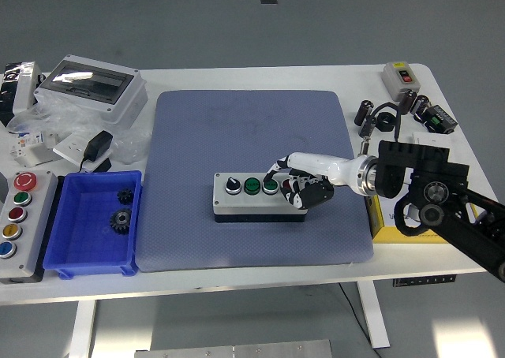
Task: Pick up the button,place it on the desk,press the button,press the button
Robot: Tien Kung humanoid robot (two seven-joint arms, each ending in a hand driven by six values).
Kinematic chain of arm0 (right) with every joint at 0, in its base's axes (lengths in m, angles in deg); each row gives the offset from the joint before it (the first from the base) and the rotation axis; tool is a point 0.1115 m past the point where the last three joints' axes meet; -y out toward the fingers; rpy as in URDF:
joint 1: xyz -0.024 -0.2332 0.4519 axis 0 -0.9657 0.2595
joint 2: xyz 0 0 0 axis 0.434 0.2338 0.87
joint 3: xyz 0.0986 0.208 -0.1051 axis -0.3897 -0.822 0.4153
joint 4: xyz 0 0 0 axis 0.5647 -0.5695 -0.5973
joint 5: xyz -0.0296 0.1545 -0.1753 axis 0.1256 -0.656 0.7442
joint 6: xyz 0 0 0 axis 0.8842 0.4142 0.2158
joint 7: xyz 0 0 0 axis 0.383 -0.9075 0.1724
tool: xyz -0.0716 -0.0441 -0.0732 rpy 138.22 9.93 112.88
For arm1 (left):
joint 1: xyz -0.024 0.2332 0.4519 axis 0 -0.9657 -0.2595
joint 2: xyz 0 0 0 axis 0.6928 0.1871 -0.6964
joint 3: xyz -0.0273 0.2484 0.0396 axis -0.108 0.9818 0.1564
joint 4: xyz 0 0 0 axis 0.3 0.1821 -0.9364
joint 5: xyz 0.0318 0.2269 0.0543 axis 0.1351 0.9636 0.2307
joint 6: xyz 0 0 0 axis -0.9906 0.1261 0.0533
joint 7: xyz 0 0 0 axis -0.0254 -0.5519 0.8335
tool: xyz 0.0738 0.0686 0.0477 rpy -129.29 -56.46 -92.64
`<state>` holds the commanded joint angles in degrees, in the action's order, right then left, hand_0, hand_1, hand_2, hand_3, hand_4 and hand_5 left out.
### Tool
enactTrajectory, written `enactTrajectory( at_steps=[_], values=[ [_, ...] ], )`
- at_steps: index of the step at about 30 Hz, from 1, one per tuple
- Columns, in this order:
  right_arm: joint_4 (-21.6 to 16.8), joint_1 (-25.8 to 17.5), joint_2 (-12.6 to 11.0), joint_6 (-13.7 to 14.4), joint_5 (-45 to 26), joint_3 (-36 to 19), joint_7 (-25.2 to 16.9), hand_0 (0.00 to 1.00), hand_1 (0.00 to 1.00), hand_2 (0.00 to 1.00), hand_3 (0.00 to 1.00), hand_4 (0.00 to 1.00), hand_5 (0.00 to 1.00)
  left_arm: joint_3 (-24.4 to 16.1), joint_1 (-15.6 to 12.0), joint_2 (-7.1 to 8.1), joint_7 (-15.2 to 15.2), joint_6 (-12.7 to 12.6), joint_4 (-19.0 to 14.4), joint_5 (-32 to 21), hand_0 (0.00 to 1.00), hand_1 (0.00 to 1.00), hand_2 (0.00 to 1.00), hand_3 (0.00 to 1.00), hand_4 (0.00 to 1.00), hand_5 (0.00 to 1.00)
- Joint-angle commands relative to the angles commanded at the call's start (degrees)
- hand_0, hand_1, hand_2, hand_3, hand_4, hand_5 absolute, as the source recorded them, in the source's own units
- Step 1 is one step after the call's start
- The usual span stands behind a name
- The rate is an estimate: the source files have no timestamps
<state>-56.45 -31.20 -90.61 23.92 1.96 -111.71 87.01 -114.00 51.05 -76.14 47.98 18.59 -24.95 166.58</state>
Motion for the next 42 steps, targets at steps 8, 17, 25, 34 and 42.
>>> enactTrajectory(
  at_steps=[8, 17, 25, 34, 42],
  values=[
    [3.2, -0.55, 0.83, 0.49, 1.02, 0.57, 0.04, 0.027, 0.138, 0.246, 0.759, 0.255, 0.036, 0.31, 0.08, 0.1, -0.13, 0.07, 0.0, -0.18, 0.624, 0.516, 0.513, 0.588, 0.612, 0.177],
    [4.14, -0.81, 0.95, 0.89, 1.02, 0.88, -0.69, 0.022, 0.131, 0.241, 0.756, 0.252, 0.035, 0.51, 0.05, 0.04, -0.14, 0.1, 0.0, -0.27, 0.624, 0.516, 0.512, 0.588, 0.613, 0.177],
    [-2.75, -2.51, -0.14, -0.73, -7.06, -6.47, -5.22, 0.021, 0.129, 0.238, 0.753, 0.249, 0.038, 0.46, -0.16, -0.03, -0.03, 0.07, 0.0, -0.28, 0.625, 0.516, 0.511, 0.588, 0.612, 0.177],
    [-1.8, -11.92, 6.59, 12.81, -5.93, -17.68, -16.35, 0.018, 0.128, 0.234, 0.744, 0.251, 0.042, 0.76, -0.48, -0.3, -0.27, 0.04, 0.0, -0.71, 0.625, 0.514, 0.509, 0.588, 0.614, 0.178],
    [6.74, -19.98, 12.46, 30.7, -8.37, -17.15, -32.17, 0.093, 0.223, 0.404, 0.751, 0.465, 0.206, 0.09, -0.95, -0.31, -0.63, -0.17, 0.0, -0.24, 0.625, 0.515, 0.506, 0.588, 0.615, 0.178]
  ],
)
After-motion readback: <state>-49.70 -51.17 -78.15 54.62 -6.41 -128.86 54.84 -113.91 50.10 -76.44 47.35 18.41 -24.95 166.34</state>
